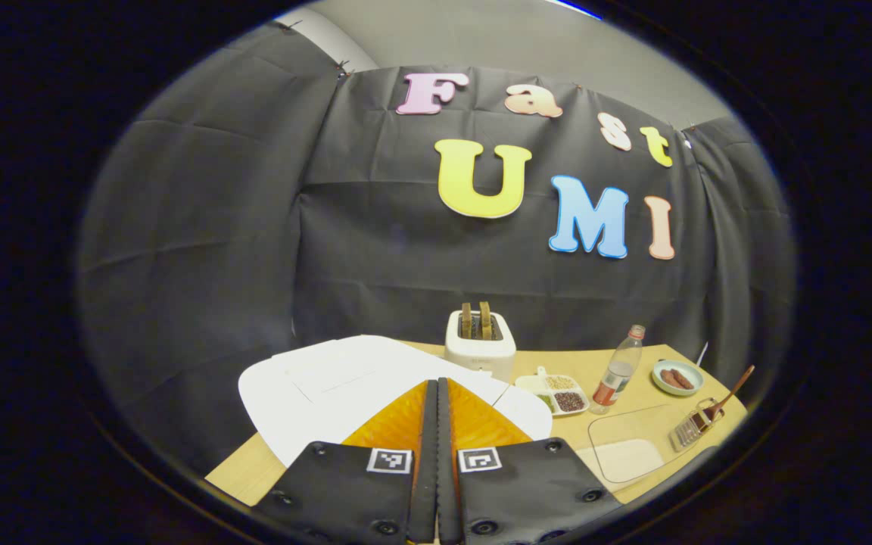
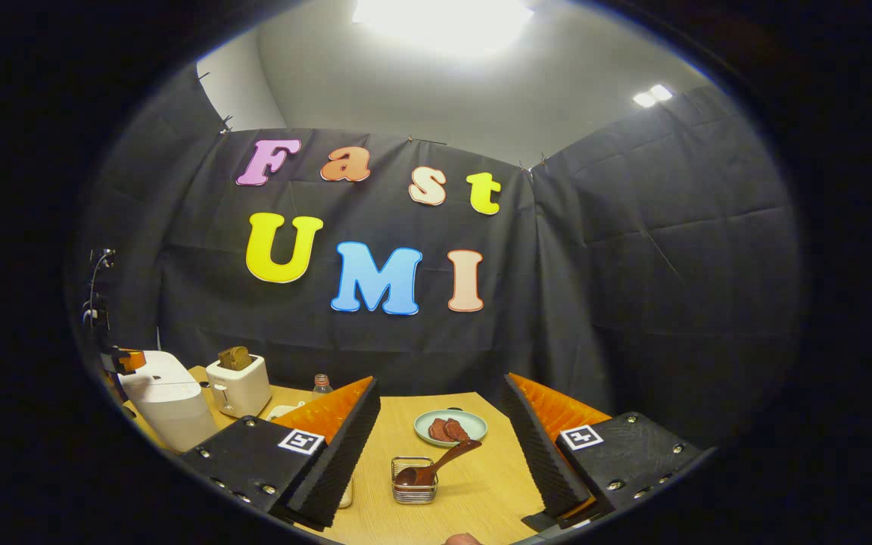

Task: Close the left gripper, press the button to open the rice cooker; take a wooden spoon from the chopstick holder with the right hand, scoop a spoonful of rice and pour it into the rice cooker, then put the wooden spoon back into the chopstick holder.

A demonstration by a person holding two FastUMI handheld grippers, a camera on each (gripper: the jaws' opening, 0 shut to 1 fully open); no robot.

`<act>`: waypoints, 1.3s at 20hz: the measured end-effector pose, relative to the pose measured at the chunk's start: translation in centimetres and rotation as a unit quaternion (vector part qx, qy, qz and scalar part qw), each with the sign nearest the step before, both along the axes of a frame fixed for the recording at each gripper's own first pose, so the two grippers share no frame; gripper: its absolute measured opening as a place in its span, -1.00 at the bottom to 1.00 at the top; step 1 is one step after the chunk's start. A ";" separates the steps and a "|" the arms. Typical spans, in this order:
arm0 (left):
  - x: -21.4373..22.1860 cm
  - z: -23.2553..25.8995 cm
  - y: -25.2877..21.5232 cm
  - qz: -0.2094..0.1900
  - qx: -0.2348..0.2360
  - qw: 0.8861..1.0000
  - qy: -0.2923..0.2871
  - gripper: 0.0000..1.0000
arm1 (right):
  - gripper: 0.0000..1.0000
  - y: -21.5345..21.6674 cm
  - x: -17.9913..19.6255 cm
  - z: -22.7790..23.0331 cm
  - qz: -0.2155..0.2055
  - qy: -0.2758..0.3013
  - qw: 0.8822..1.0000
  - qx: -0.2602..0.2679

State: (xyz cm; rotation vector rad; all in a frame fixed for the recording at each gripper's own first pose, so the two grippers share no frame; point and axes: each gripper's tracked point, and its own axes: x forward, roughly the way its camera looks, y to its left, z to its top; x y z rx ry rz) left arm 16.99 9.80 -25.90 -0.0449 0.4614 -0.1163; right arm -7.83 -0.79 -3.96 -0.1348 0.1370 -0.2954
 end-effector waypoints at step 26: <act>-2.7 15.6 -0.6 0.082 0.006 0.987 -0.137 0.25 | 0.94 -3.4 4.0 -0.7 0.058 -0.011 0.997 0.043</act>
